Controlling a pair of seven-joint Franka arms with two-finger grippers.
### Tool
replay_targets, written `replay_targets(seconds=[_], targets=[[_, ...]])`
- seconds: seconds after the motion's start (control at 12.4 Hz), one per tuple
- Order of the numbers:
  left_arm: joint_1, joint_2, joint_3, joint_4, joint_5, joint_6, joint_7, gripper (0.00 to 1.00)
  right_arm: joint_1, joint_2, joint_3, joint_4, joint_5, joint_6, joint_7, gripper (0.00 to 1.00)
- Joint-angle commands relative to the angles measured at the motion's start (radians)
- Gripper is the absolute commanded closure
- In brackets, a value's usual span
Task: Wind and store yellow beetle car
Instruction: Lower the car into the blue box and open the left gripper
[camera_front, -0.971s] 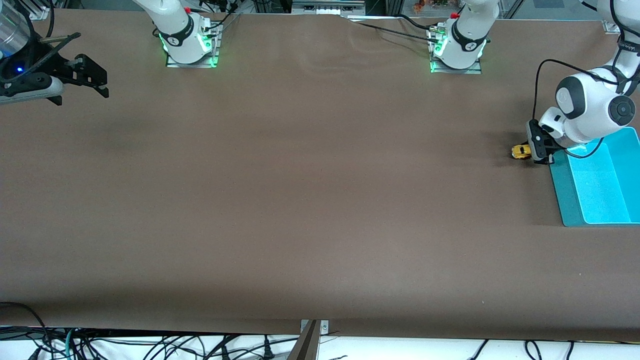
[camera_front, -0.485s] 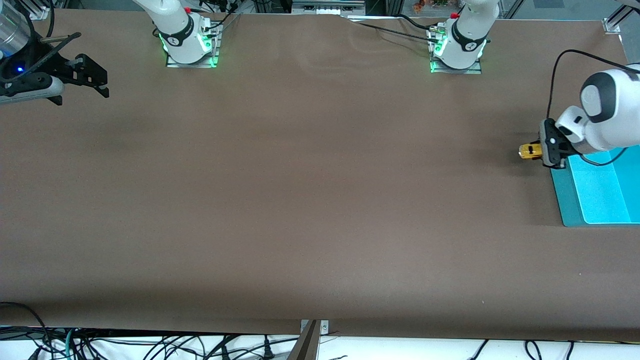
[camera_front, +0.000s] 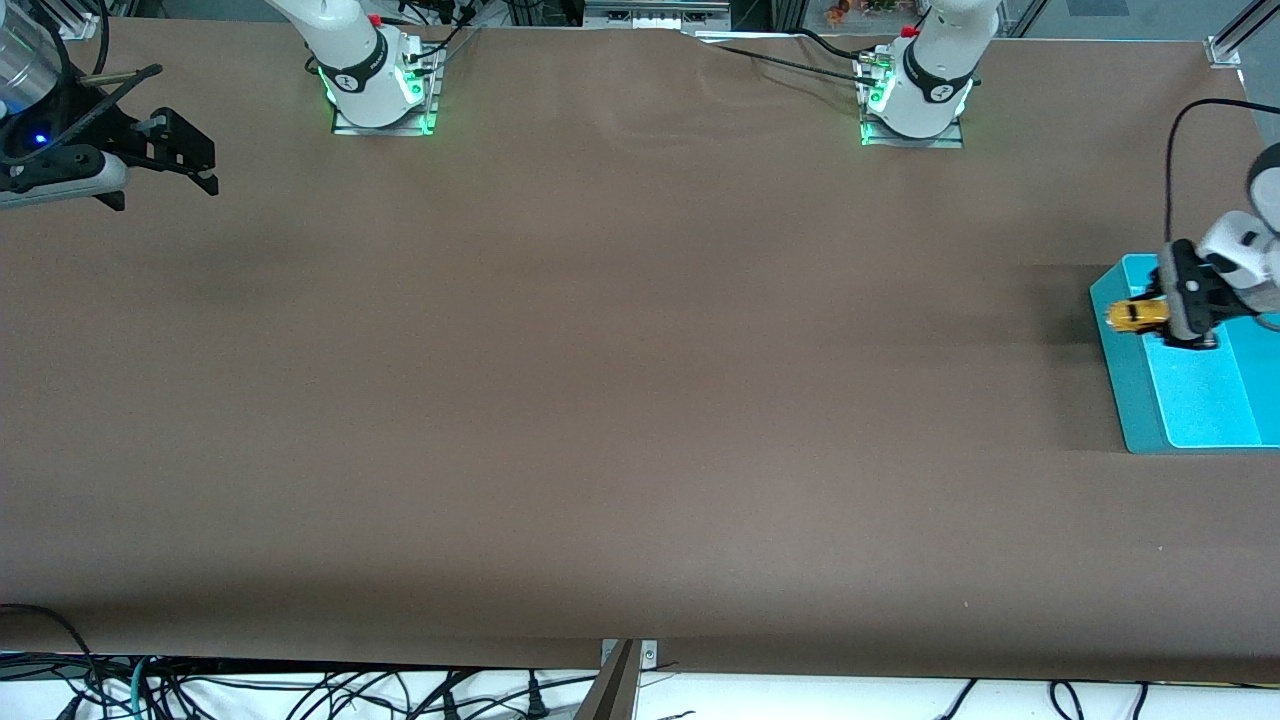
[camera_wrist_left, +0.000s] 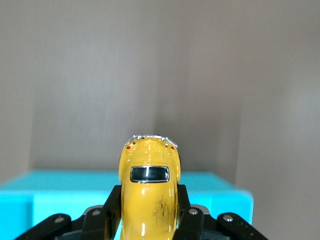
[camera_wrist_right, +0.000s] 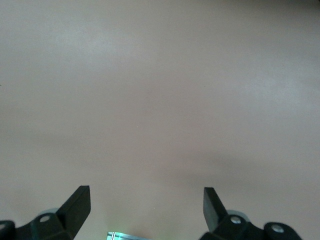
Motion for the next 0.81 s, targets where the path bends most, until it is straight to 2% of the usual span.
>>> replay_targets(seconds=[0.0, 0.16, 0.49, 0.65, 0.73], targets=[[0.098, 0.137, -0.008, 0.137, 0.045, -0.041, 0.107, 0.81, 0.008, 0.006, -0.002, 0.022, -0.012, -0.009, 0.004, 0.00], [0.126, 0.200, -0.005, 0.154, 0.073, -0.041, 0.152, 0.76, 0.008, 0.006, -0.002, 0.022, -0.010, -0.009, 0.004, 0.00], [0.168, 0.336, -0.003, 0.224, 0.106, -0.025, 0.166, 0.76, 0.008, 0.006, -0.002, 0.022, -0.010, -0.009, 0.004, 0.00], [0.180, 0.375, -0.002, 0.236, 0.106, -0.024, 0.166, 0.75, 0.008, 0.006, -0.002, 0.022, -0.009, -0.009, 0.006, 0.00], [0.183, 0.378, -0.002, 0.237, 0.106, -0.024, 0.166, 0.69, 0.008, 0.006, -0.002, 0.022, -0.009, -0.009, 0.006, 0.00]])
